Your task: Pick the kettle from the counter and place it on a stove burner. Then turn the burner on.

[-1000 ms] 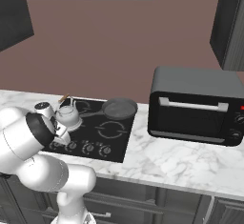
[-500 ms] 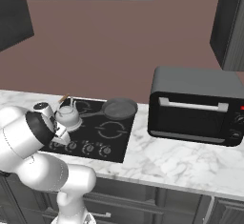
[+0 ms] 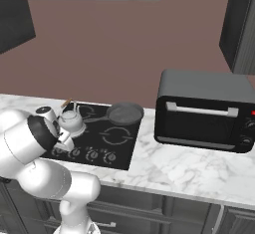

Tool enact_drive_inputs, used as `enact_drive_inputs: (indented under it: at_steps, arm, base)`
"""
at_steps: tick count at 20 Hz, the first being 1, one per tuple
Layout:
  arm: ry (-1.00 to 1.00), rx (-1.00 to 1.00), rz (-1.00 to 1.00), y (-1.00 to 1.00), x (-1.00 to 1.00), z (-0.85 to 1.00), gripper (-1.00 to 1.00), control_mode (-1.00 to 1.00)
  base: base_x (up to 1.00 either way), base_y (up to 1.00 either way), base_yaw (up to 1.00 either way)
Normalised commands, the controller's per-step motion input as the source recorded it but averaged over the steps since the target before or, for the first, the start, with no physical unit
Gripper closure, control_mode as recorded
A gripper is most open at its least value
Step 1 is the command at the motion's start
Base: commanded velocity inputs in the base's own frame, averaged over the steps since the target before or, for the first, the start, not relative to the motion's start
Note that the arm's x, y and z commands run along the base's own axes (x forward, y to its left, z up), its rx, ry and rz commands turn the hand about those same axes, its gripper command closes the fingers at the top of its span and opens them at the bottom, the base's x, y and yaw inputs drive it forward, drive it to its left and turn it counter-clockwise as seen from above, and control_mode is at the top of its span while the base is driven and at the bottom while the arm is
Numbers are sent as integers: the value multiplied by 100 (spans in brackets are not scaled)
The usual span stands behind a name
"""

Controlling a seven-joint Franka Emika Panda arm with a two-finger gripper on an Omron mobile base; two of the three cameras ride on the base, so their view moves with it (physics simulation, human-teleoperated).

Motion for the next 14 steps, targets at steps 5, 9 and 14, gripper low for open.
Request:
enact_drive_inputs:
  at_steps: [5, 9, 14]
  arm:
    - [3, 0, 0, 0, 0, 0, 100, -100]
    - [0, 0, 4, 0, -1, -7, 100, -100]
    - [0, 0, 20, 0, -14, -17, 100, -100]
  base:
    - [0, 0, 0]
    - [0, 0, 0]
    - [0, 0, 0]
